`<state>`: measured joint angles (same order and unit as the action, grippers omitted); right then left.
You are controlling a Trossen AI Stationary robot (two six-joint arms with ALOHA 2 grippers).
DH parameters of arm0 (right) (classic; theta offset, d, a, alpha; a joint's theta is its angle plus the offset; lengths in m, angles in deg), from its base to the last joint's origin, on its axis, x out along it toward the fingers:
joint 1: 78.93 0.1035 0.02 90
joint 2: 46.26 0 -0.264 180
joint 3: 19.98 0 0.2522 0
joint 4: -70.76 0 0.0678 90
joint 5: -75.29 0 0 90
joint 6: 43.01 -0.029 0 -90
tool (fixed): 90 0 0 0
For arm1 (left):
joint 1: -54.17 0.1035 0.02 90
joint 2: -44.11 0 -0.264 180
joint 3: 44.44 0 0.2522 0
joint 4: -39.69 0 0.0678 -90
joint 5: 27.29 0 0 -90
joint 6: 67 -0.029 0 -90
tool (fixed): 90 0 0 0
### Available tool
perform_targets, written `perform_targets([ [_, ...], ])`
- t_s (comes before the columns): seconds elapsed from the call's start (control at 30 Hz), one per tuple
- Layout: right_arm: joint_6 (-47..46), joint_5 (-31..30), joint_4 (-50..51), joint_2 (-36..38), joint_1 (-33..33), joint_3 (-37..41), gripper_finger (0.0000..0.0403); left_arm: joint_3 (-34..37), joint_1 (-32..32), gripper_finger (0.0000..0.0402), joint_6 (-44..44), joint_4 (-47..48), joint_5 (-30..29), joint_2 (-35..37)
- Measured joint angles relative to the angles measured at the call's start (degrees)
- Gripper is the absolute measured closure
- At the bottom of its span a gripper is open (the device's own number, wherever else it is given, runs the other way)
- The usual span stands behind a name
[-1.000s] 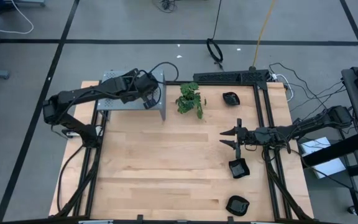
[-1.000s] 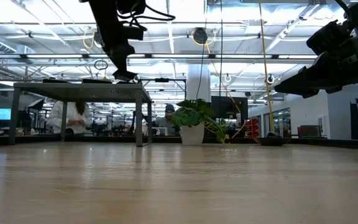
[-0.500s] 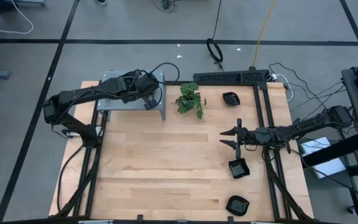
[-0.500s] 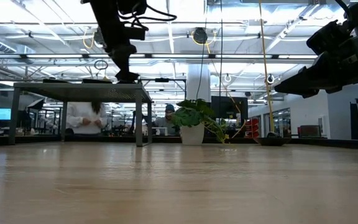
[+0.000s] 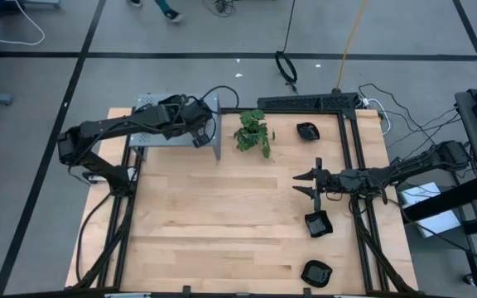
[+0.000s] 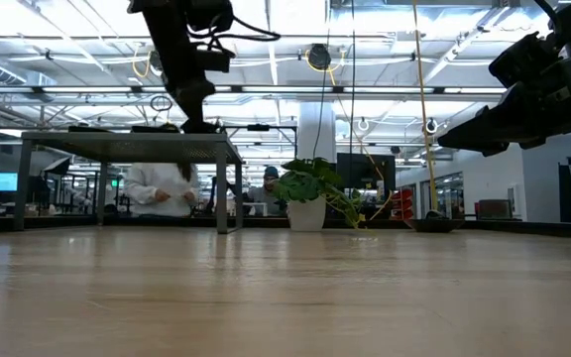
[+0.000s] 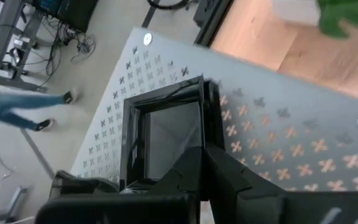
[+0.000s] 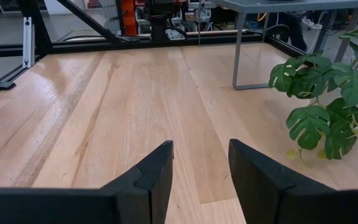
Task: Pick & Place Mini shaped plates
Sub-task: Stack the black square plate on top of the black square plate on the shelf
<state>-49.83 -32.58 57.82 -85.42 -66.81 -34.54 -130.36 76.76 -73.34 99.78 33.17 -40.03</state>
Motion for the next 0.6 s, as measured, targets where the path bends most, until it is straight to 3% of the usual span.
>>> perform_targets([
  [0.33, 0.0, 0.01, 0.0, 0.01, -0.01, 0.0, 0.0257, 1.92, 0.0, 0.0384, 0.54, -2.16, -1.97, 0.0],
  [0.6, -0.01, 0.02, -0.01, 0.01, 0.0, 0.0, 0.0257, 1.92, -0.27, 0.0326, 2.13, -2.52, -2.17, 0.02],
])
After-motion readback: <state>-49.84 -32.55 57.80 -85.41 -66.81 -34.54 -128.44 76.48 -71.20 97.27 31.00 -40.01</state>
